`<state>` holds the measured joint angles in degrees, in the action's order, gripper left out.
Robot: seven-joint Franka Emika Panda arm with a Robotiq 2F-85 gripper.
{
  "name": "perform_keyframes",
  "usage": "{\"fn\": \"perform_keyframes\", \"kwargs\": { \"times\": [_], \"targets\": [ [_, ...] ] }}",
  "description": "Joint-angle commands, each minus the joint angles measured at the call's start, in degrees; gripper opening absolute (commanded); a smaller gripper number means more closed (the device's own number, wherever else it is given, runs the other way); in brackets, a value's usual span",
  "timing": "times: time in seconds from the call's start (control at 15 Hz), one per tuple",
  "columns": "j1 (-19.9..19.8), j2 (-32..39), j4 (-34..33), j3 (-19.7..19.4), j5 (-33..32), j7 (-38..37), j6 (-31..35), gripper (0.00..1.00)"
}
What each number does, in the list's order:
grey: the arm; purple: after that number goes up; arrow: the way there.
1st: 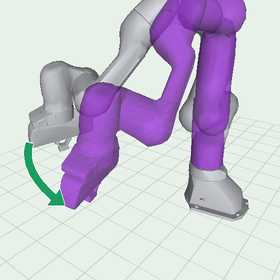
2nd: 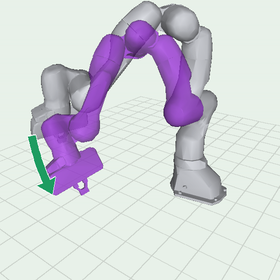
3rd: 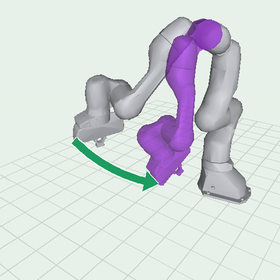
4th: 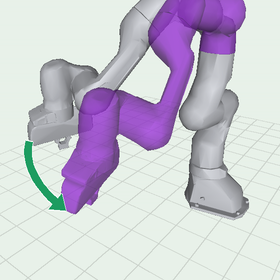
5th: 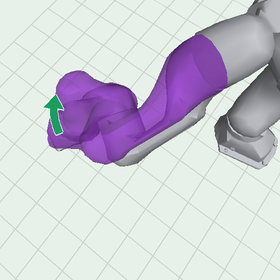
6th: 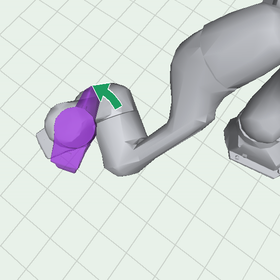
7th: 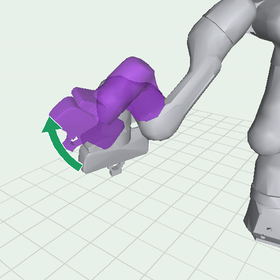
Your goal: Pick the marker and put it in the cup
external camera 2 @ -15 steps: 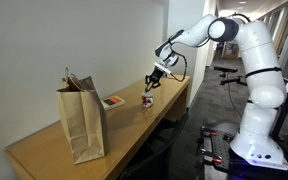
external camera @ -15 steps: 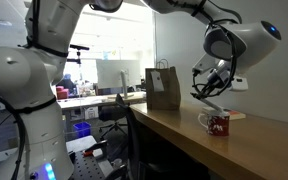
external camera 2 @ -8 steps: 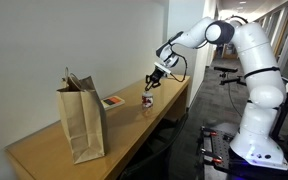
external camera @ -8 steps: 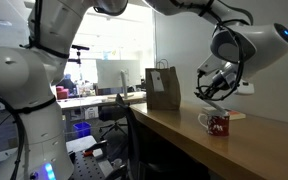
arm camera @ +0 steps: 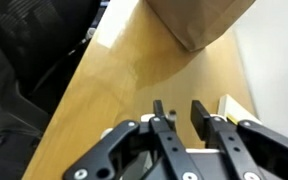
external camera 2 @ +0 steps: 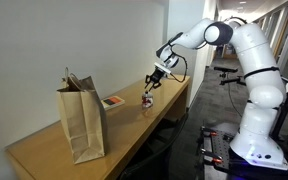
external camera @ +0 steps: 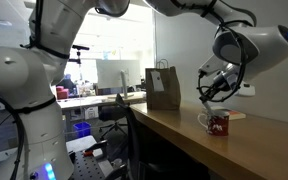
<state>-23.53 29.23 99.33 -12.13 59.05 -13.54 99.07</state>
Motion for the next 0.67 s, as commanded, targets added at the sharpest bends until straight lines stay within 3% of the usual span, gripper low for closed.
{"fn": "perform_keyframes", "kwargs": {
  "times": [0.0,0.27,0.6],
  "targets": [
    [2.1,-1.6,0.1,-1.5,-0.9,0.4,3.3,0.67],
    [6.0,-6.2,1.9,-2.1,-7.7,1.4,13.2,0.97],
    [11.9,-13.4,5.8,-1.3,-23.8,-2.6,22.4,1.0]
  ]
}}
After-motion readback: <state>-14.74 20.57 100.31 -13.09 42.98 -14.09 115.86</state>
